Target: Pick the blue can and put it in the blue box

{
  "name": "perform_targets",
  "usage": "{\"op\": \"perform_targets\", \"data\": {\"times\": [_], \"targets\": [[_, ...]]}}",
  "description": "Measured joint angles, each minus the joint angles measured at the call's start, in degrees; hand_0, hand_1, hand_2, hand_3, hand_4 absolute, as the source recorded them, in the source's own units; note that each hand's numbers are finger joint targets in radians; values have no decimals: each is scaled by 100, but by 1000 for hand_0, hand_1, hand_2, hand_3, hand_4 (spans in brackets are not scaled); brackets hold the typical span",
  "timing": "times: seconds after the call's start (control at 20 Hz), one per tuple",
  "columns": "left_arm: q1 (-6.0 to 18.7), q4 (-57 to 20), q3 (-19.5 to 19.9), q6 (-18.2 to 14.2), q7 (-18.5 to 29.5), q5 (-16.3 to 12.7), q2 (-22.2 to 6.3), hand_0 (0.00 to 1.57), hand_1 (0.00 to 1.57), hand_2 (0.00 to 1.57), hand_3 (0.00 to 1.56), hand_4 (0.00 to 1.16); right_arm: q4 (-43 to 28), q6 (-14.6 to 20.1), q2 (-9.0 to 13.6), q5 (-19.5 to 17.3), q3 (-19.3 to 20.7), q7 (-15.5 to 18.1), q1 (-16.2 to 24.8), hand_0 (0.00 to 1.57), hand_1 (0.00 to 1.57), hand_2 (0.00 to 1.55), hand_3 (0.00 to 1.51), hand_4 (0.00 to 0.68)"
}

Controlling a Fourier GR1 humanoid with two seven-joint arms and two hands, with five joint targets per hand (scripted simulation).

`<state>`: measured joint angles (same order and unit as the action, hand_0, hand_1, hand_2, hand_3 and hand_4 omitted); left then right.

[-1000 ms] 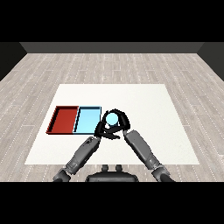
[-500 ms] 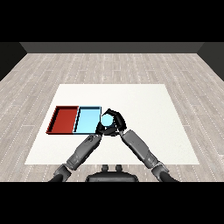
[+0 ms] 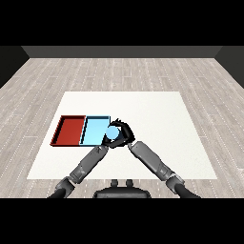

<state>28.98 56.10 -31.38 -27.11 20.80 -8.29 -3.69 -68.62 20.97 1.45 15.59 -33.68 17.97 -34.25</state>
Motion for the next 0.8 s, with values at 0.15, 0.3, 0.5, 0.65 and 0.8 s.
{"op": "perform_targets", "data": {"times": [0.15,0.3,0.5,0.65,0.8], "targets": [[-121,-8,111,-65,285,-305,104,1014,1014,1040,899,696,-40,-72,3,55,-50,76,42,1442,1442,1451,1396,611],[-260,111,154,-199,259,-297,136,774,774,819,684,673,34,-34,0,234,-153,168,-17,1437,1437,1451,1391,606],[-251,66,99,-289,410,-515,151,626,626,727,512,663,0,-66,3,268,-142,138,5,1435,1435,1452,1392,593],[-261,122,69,-274,473,-730,160,1177,1177,1185,1027,627,-156,-47,6,204,-79,-46,22,1437,1437,1454,1393,580],[-197,47,141,-104,402,-962,217,1431,1431,1347,1046,659,-101,-112,-23,250,61,-60,-15,1323,1323,1419,1381,515]]}}
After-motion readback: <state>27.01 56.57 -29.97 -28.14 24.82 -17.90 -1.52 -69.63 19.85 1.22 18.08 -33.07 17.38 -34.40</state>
